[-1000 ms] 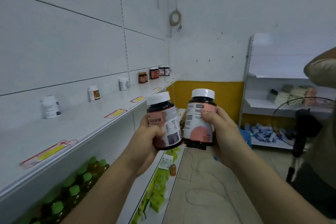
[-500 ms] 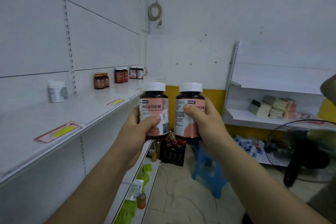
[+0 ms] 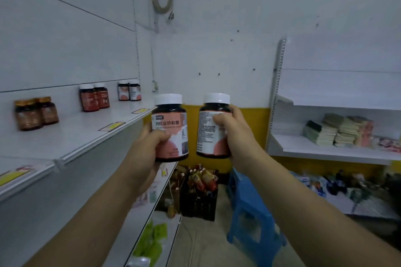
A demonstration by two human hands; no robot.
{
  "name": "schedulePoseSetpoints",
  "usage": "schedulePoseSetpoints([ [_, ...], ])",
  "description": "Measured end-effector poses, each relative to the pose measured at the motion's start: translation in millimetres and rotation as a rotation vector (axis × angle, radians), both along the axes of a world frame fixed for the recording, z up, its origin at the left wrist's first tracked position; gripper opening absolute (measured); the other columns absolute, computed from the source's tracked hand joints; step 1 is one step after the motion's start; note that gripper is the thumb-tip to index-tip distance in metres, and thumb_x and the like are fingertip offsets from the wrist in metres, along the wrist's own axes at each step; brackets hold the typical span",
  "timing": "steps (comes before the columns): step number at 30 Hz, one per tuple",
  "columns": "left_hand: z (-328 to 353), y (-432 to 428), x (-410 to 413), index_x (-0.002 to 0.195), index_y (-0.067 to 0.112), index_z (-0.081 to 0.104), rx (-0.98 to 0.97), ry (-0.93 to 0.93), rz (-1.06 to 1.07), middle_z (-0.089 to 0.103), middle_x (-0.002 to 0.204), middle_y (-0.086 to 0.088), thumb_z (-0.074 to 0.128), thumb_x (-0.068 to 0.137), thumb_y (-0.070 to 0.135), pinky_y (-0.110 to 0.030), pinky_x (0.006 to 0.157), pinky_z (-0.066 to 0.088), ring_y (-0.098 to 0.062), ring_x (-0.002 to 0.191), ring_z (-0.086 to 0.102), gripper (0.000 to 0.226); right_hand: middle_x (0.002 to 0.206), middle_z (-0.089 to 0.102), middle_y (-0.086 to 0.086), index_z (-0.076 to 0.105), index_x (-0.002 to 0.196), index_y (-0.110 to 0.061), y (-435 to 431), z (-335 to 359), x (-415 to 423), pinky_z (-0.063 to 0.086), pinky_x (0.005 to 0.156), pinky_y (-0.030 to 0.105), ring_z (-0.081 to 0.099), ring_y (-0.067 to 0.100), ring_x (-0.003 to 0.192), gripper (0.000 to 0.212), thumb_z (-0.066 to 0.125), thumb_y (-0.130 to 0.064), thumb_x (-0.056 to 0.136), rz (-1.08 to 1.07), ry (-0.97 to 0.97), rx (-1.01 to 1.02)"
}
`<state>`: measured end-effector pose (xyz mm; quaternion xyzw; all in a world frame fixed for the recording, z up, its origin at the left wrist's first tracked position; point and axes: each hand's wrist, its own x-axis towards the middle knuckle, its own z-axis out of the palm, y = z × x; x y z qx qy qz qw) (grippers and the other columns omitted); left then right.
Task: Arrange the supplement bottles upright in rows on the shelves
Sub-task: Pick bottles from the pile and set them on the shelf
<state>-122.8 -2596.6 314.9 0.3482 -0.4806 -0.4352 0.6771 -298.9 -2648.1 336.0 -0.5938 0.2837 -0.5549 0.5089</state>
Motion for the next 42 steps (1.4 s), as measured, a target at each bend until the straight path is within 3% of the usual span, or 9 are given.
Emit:
schedulePoseSetpoints([
  [4,8.9,-88.4,-4.0,0.107,0.021,0.057,0.052,-0.019,0.129,0.072,0.096,-0.006,0.049,0.089,0.005,-0.046,0.078,0.056,-0.026,0.089,0.069,0.026,0.094,0.070,-0.007,0.048,0.114,-0.034,-99.7,10.3,0.9,0.055,0.062,0.028,0.070,0.010,0.079,0.039,0.068,-0.028,0.082,0.053,0.057,-0.025],
  [7,24.7,-146.8,7.0,0.111,0.019,0.053,0.071,-0.019,0.205,0.072,0.097,-0.003,0.055,0.084,0.001,-0.035,0.065,0.058,-0.020,0.084,0.070,0.032,0.103,0.066,-0.005,0.045,0.122,-0.032,-166.8,21.5,13.5,0.054,0.072,0.033,0.067,0.012,0.088,0.052,0.072,-0.033,0.078,0.087,0.103,-0.046],
  [12,45.0,-232.6,44.2,0.115,0.023,0.046,0.179,-0.220,0.350,0.063,0.105,-0.004,0.066,0.077,0.001,-0.027,0.055,0.054,-0.018,0.085,0.067,0.048,0.105,0.064,-0.006,0.044,0.117,-0.035,-269.0,29.1,55.3,0.054,0.074,0.034,0.065,0.013,0.091,0.045,0.070,-0.033,0.080,0.157,0.127,-0.078],
  [20,49.6,-361.5,136.0,0.094,0.029,0.045,0.266,-0.524,0.529,0.064,0.096,-0.002,0.078,0.066,0.001,-0.030,0.069,0.054,-0.017,0.085,0.065,0.051,0.097,0.066,-0.010,0.048,0.113,-0.033,-433.9,28.3,155.9,0.051,0.063,0.024,0.068,0.007,0.080,0.042,0.073,-0.029,0.078,0.284,0.136,-0.094],
  [23,56.4,-409.2,163.7,0.088,0.031,0.044,0.281,-0.534,0.604,0.063,0.087,0.004,0.078,0.066,0.000,-0.021,0.058,0.049,-0.009,0.076,0.063,0.050,0.099,0.066,-0.008,0.051,0.104,-0.035,-492.6,31.1,191.3,0.052,0.064,0.025,0.068,0.009,0.082,0.039,0.075,-0.026,0.075,0.327,0.161,-0.087],
  [28,57.9,-472.4,199.2,0.097,0.026,0.048,0.337,-0.559,0.664,0.066,0.091,0.002,0.078,0.065,0.000,-0.023,0.062,0.050,-0.011,0.082,0.065,0.051,0.104,0.066,-0.003,0.052,0.115,-0.025,-576.3,39.0,247.6,0.052,0.065,0.027,0.067,0.014,0.088,0.051,0.076,-0.022,0.069,0.373,0.137,-0.053],
  [32,44.2,-510.8,218.6,0.089,0.029,0.052,0.396,-0.598,0.743,0.068,0.072,0.015,0.078,0.065,0.001,-0.016,0.058,0.050,0.000,0.069,0.066,0.046,0.102,0.066,0.000,0.053,0.108,-0.025,-637.4,36.6,307.8,0.053,0.067,0.028,0.066,0.016,0.087,0.043,0.073,-0.016,0.072,0.473,0.146,-0.047],
  [37,32.1,-553.1,225.9,0.090,0.035,0.043,0.448,-0.560,0.928,0.060,0.088,0.015,0.079,0.066,0.007,-0.012,0.055,0.044,0.000,0.077,0.060,0.051,0.095,0.067,-0.003,0.056,0.097,-0.028,-700.8,28.2,375.8,0.053,0.064,0.029,0.067,0.014,0.083,0.032,0.073,-0.017,0.072,0.653,0.205,-0.140],
  [42,27.4,-583.3,222.0,0.097,0.039,0.039,0.492,-0.509,1.128,0.058,0.092,0.017,0.078,0.068,0.011,-0.006,0.047,0.043,0.002,0.078,0.059,0.057,0.099,0.065,-0.009,0.055,0.109,-0.027,-748.8,15.0,421.4,0.050,0.065,0.024,0.064,0.008,0.086,0.041,0.075,-0.022,0.073,0.848,0.251,-0.206],
])
